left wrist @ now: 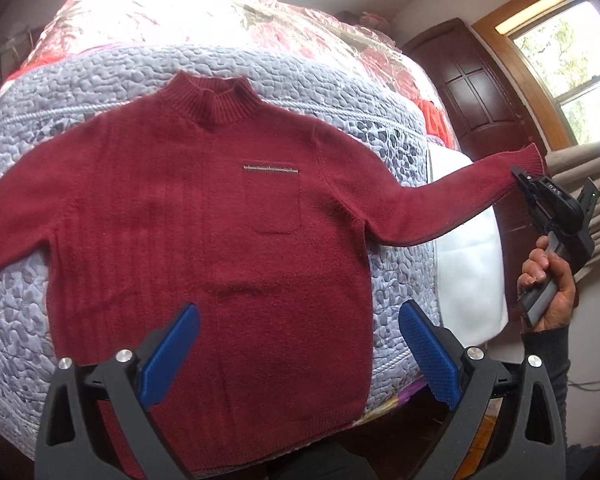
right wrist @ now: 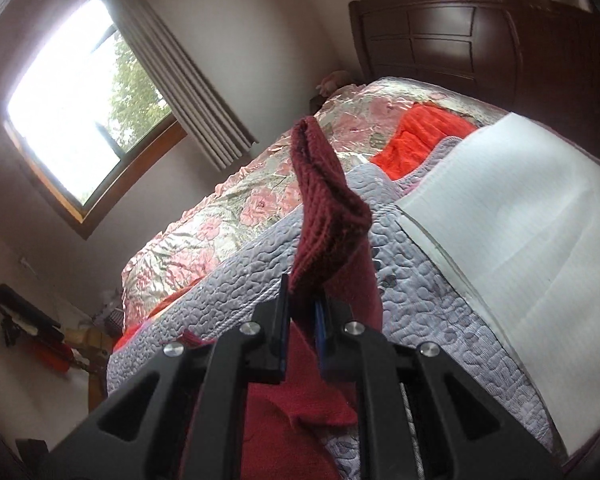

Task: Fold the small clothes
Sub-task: 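Lift the sleeve and carry the cuff across the sweater body toward the left tool, then grasp the cuff with the left tool while the right tool releases it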

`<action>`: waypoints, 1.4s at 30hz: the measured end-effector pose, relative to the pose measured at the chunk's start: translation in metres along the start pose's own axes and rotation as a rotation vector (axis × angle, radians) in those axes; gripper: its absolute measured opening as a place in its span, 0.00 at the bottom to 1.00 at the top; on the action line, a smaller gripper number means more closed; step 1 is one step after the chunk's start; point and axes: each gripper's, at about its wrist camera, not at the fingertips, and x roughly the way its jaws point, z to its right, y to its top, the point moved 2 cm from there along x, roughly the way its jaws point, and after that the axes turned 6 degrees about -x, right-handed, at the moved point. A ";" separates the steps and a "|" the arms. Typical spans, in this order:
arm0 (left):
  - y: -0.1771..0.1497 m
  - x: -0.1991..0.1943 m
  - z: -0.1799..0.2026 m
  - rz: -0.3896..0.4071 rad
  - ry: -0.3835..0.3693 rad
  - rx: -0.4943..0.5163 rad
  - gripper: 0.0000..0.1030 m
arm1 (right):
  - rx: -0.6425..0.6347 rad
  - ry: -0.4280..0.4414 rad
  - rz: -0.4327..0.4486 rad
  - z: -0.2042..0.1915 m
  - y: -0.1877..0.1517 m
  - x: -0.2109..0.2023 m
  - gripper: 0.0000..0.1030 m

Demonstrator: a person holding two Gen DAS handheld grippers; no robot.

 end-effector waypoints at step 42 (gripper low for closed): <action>0.100 0.208 -0.121 -0.269 -0.511 -0.599 0.96 | -0.825 -0.085 -0.489 -0.183 -0.288 0.105 0.48</action>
